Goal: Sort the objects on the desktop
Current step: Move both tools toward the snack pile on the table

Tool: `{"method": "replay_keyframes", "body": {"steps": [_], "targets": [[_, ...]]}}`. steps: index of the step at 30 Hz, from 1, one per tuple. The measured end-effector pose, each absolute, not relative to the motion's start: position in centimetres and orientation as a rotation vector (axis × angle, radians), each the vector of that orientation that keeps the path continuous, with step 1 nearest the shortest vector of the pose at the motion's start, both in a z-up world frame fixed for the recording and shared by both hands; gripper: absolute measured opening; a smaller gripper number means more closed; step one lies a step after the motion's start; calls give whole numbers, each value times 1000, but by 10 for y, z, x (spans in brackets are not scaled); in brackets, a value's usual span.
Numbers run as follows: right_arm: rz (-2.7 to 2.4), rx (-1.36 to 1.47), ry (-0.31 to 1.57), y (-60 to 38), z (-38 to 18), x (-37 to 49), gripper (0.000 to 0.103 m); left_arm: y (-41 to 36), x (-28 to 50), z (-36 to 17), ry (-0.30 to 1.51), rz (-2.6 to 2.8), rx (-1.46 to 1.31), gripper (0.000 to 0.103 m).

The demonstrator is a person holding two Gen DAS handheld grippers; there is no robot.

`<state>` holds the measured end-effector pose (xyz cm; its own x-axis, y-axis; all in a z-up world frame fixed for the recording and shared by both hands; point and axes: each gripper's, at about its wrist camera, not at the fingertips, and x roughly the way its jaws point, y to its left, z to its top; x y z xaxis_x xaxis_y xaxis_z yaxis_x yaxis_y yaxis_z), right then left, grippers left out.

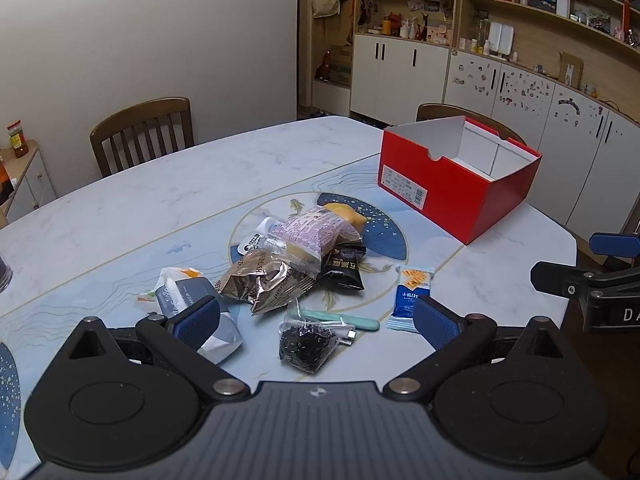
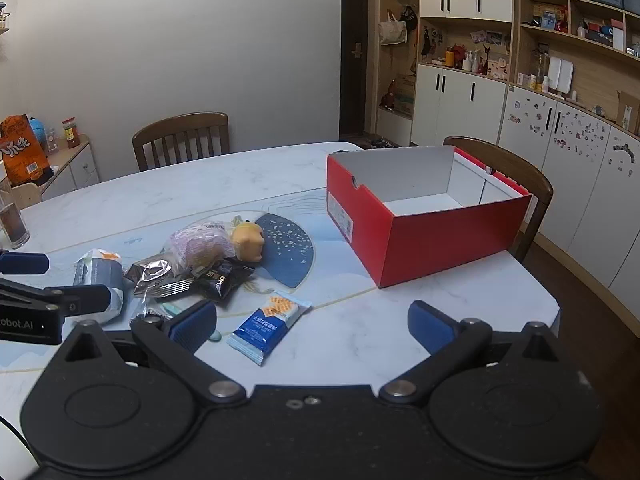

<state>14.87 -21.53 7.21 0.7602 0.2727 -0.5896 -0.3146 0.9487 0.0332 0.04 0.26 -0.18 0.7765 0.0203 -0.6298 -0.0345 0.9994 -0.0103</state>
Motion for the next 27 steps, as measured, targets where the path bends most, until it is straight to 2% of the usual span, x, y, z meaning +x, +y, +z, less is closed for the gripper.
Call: {"method": "replay_keyframes", "body": {"steps": [27], "targets": [[363,-100,617,-187,65,165,97,35,14,-6,669,110,-65,103]]}}
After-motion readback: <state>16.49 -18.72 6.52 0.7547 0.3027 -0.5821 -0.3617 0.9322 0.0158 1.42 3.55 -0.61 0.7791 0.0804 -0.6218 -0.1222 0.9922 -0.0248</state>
